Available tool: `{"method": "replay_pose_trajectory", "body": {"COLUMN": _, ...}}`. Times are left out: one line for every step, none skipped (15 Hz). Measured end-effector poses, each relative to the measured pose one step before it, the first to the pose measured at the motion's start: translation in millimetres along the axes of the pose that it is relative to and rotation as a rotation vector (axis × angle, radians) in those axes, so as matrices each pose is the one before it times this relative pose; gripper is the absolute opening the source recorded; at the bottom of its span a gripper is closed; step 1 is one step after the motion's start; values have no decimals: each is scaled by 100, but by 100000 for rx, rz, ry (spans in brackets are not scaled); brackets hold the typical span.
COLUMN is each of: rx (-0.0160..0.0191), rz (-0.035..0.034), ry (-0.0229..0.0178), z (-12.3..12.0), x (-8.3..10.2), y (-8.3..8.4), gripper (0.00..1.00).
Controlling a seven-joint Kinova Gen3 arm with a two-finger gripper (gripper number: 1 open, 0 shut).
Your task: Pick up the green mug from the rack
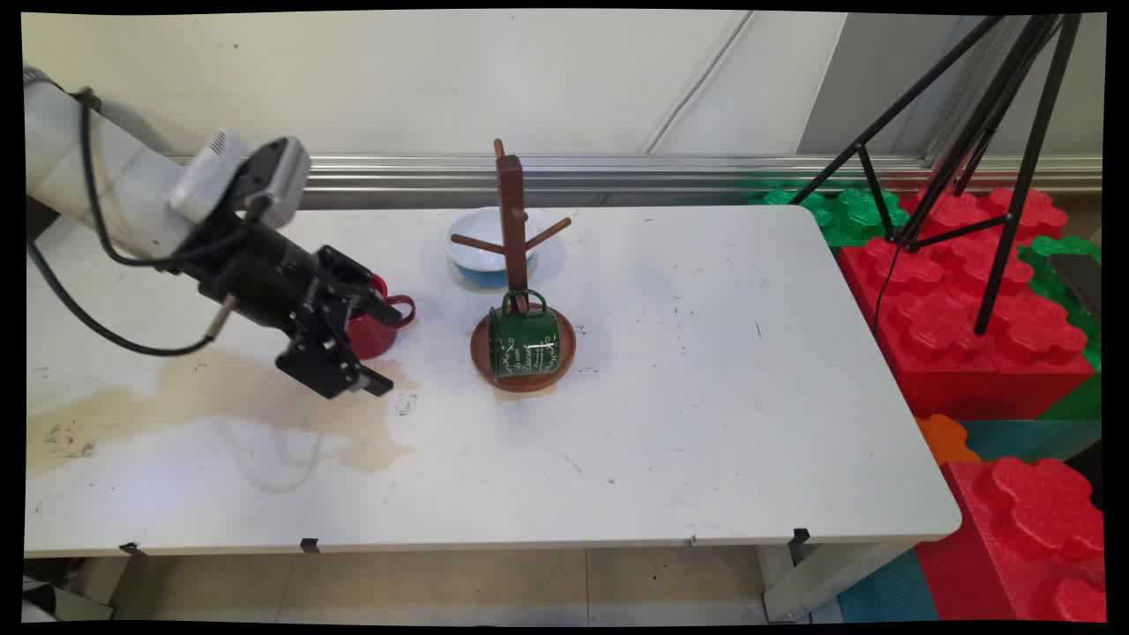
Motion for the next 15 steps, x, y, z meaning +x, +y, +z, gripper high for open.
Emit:
{"method": "replay_pose_trajectory", "body": {"rx": -51, "rz": -207, "ry": 98, "z": 676, "x": -22, "y": 98, "gripper": 100}}
{"method": "replay_pose_trajectory", "body": {"rx": 99, "rz": -169, "ry": 17, "z": 675, "x": -28, "y": 64, "gripper": 100}}
{"method": "replay_pose_trajectory", "body": {"rx": 179, "rz": -238, "ry": -152, "z": 648, "x": -87, "y": 78, "gripper": 100}}
{"method": "replay_pose_trajectory", "body": {"rx": 136, "rz": -213, "ry": -207, "z": 557, "x": -89, "y": 64, "gripper": 100}}
{"method": "replay_pose_trajectory", "body": {"rx": 173, "rz": -192, "ry": -201, "z": 623, "x": -103, "y": 79, "gripper": 100}}
{"method": "replay_pose_trajectory", "body": {"rx": 128, "rz": -192, "ry": -247, "z": 612, "x": -104, "y": 79, "gripper": 100}}
{"method": "replay_pose_trajectory", "body": {"rx": 96, "rz": -123, "ry": -161, "z": 520, "x": -97, "y": 84, "gripper": 100}}
{"method": "replay_pose_trajectory", "body": {"rx": 61, "rz": -231, "ry": -142, "z": 568, "x": -100, "y": 110, "gripper": 100}}
{"method": "replay_pose_trajectory", "body": {"rx": 69, "rz": -221, "ry": -113, "z": 524, "x": -88, "y": 101, "gripper": 100}}
{"method": "replay_pose_trajectory", "body": {"rx": 132, "rz": -237, "ry": -63, "z": 382, "x": -66, "y": 72, "gripper": 100}}
{"method": "replay_pose_trajectory", "body": {"rx": 209, "rz": -369, "ry": 19, "z": 386, "x": -77, "y": 57, "gripper": 100}}
{"method": "replay_pose_trajectory", "body": {"rx": 311, "rz": -439, "ry": 200, "z": 301, "x": -73, "y": 37, "gripper": 100}}
{"method": "replay_pose_trajectory", "body": {"rx": 292, "rz": -429, "ry": 358, "z": 204, "x": -86, "y": 28, "gripper": 100}}
{"method": "replay_pose_trajectory", "body": {"rx": 270, "rz": -483, "ry": 534, "z": 208, "x": -128, "y": 55, "gripper": 100}}
{"method": "replay_pose_trajectory", "body": {"rx": 209, "rz": -424, "ry": 579, "z": 158, "x": -129, "y": 52, "gripper": 100}}
